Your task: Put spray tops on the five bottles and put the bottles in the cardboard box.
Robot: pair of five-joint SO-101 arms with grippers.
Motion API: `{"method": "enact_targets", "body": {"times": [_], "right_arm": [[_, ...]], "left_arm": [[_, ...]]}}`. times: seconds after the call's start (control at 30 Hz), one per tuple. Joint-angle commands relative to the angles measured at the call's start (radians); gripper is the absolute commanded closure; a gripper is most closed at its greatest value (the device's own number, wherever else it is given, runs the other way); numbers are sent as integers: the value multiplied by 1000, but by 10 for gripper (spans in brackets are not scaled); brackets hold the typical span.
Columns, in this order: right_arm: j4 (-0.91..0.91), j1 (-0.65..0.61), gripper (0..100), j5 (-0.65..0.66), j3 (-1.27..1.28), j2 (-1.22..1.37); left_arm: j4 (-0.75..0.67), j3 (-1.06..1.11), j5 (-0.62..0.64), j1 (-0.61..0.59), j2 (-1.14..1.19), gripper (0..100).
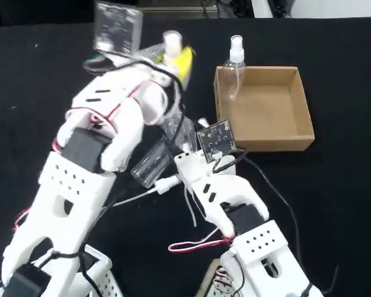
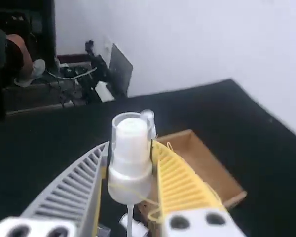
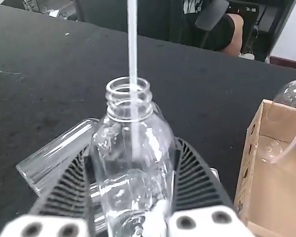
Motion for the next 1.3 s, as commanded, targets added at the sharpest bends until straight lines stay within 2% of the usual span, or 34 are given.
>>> {"method": "enact_targets", "body": {"times": [0.0, 0.47, 0.73, 1.0, 1.17, 1.27], "right_arm": [[-29, -9, 988, -2, -19, -27], [-29, -9, 988, 0, -21, -27], [-29, -9, 988, 0, -19, -27], [-31, -9, 988, 0, -19, -27], [-32, -9, 988, -2, -21, -27], [-31, -9, 988, -2, -21, -27]], "left_arm": [[8, 30, -117, 28, -28, 970], [158, 19, -124, 56, -28, 958], [175, 62, -123, 25, -35, 745], [170, 71, -124, -101, -218, 737], [167, 143, -124, -232, -311, 736], [57, 248, -124, -219, -307, 736]]}}
